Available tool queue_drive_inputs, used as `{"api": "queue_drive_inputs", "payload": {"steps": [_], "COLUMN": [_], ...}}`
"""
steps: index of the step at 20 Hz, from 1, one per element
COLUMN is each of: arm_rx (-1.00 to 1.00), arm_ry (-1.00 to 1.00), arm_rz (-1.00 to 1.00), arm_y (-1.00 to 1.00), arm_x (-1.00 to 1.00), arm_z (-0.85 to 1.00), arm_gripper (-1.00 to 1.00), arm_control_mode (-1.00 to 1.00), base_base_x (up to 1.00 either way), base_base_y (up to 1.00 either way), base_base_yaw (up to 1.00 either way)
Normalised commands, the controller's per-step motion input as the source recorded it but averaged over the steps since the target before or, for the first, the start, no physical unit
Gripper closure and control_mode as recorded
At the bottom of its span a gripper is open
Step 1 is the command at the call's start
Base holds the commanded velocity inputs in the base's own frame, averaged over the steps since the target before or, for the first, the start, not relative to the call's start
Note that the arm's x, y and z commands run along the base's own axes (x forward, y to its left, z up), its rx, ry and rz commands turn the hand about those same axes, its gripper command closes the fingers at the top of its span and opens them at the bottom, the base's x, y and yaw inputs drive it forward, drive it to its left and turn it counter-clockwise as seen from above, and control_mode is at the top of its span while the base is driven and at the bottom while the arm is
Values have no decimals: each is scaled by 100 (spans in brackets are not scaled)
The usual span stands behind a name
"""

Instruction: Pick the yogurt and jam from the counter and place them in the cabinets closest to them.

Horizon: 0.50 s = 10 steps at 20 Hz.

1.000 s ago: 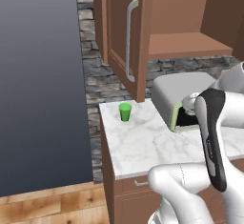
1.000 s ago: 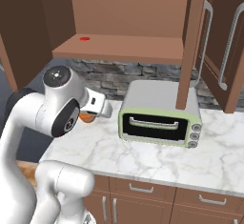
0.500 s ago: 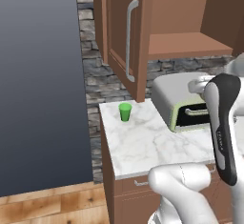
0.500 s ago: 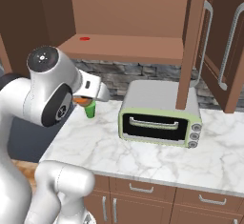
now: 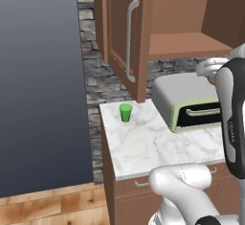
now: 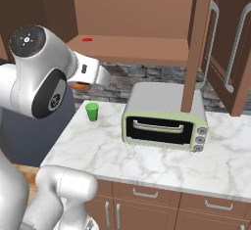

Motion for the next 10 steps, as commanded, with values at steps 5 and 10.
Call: {"api": "queue_drive_inputs", "payload": {"steps": [5, 10], "arm_rx": [0, 0], "arm_ry": [-10, -10], "arm_rz": [0, 0], "arm_y": [0, 0], "arm_x": [-1, 0], "arm_z": [44, 34], "arm_gripper": [100, 100], "arm_control_mode": [-100, -100], "base_base_x": [0, 0], "base_base_y": [0, 0], "base_base_yaw": [0, 0]}}
